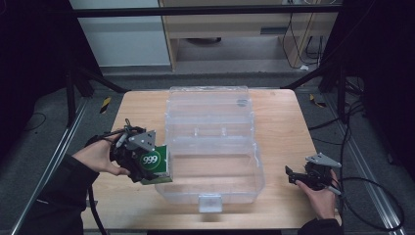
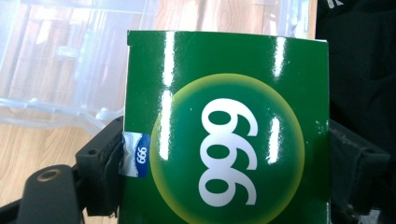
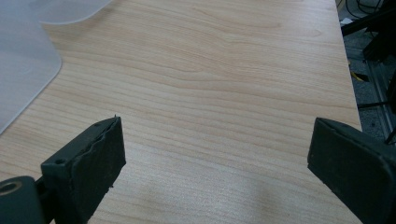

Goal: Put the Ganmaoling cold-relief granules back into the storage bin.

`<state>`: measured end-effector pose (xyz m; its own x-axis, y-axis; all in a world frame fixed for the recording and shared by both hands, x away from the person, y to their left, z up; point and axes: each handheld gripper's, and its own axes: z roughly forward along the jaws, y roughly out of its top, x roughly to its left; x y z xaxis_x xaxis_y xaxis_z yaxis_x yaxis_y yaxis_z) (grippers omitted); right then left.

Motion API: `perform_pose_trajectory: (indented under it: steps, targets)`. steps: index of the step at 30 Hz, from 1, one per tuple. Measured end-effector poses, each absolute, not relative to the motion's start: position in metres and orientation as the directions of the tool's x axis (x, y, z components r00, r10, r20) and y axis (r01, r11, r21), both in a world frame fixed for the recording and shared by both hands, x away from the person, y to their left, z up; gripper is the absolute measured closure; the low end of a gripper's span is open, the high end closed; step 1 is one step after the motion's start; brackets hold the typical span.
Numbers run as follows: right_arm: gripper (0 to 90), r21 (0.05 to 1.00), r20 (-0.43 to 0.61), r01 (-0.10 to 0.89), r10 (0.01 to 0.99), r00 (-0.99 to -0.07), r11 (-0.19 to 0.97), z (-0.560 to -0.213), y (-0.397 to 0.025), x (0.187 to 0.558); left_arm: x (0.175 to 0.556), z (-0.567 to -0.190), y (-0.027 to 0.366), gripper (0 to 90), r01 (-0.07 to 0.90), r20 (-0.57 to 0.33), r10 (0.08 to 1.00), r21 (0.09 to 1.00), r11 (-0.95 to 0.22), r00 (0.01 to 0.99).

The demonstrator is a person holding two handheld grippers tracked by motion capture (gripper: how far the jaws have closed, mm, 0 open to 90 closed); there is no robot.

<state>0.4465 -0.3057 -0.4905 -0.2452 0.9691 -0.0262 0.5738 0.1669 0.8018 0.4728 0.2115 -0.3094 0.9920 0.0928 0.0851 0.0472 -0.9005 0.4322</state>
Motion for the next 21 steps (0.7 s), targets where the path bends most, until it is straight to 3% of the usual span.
perform_pose_trajectory:
  steps: [21]
  targets:
    - [4.6, 0.800, -0.020, 0.577, 0.969, -0.247, 0.164, -0.491, -0.305, 0.446, 0.481, -0.326, 0.178, 14.8, 0.032, 0.055, 0.062, 0.431, -0.902, 0.997]
